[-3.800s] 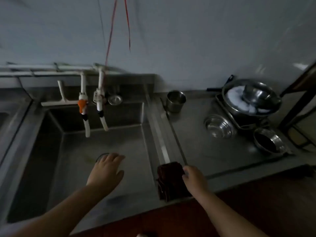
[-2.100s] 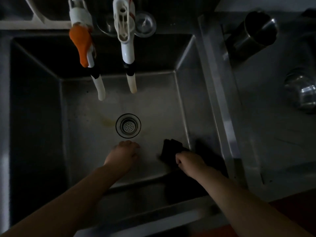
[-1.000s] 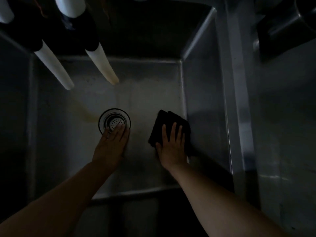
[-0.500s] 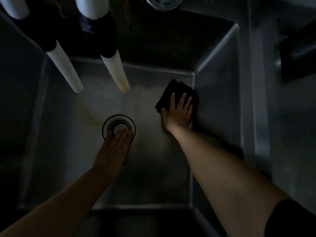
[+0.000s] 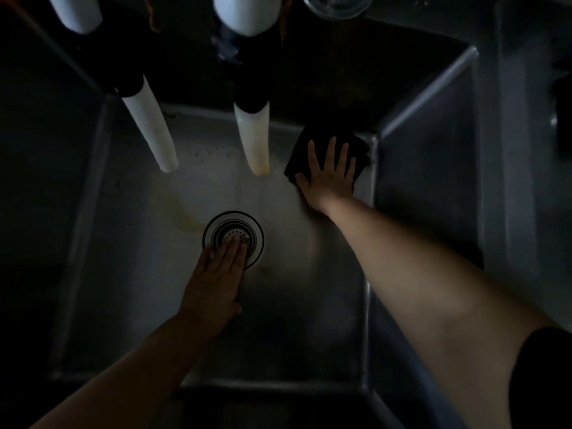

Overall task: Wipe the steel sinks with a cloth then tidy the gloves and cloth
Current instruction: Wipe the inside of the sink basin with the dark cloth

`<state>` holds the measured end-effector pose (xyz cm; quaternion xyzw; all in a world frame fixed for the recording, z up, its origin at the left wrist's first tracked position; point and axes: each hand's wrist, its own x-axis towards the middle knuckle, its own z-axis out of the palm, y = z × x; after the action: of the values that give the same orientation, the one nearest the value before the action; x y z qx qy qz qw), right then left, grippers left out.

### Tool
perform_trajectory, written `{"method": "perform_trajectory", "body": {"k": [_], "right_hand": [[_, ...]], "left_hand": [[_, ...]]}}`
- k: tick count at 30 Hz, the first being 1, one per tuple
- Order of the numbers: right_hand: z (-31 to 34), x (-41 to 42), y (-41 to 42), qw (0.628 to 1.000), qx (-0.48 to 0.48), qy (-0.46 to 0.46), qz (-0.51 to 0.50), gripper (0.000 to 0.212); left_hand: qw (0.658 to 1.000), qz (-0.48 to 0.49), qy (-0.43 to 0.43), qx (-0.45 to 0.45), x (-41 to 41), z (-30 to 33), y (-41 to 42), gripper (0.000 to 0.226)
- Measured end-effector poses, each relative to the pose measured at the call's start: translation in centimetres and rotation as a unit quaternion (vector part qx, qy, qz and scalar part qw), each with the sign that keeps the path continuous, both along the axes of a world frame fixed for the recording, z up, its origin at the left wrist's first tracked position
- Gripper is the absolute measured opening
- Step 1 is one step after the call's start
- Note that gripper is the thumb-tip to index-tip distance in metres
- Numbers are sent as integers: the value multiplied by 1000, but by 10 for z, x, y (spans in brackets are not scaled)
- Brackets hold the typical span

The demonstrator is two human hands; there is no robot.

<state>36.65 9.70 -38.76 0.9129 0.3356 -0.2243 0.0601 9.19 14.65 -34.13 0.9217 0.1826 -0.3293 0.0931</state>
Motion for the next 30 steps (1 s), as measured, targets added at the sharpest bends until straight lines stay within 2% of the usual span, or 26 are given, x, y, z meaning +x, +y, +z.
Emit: {"method": "perform_trajectory", "body": {"k": [10, 16, 20, 24, 30], "right_hand": [[14, -88, -65, 994, -4, 29, 109, 70], [18, -162, -108, 987, -62, 80, 125, 76], [21, -195, -127, 986, -65, 92, 120, 85], [20, -179, -114, 989, -72, 72, 103, 85], [13, -118, -60, 998, -50, 24, 42, 80]], "left_hand": [[996, 86, -11, 22, -11, 1, -4, 116], [994, 101, -31, 31, -22, -3, -4, 115], [990, 129, -37, 36, -32, 1, 7, 114], [986, 161, 0, 52, -46, 11, 37, 110], [988, 121, 69, 72, -47, 18, 61, 100]]}}
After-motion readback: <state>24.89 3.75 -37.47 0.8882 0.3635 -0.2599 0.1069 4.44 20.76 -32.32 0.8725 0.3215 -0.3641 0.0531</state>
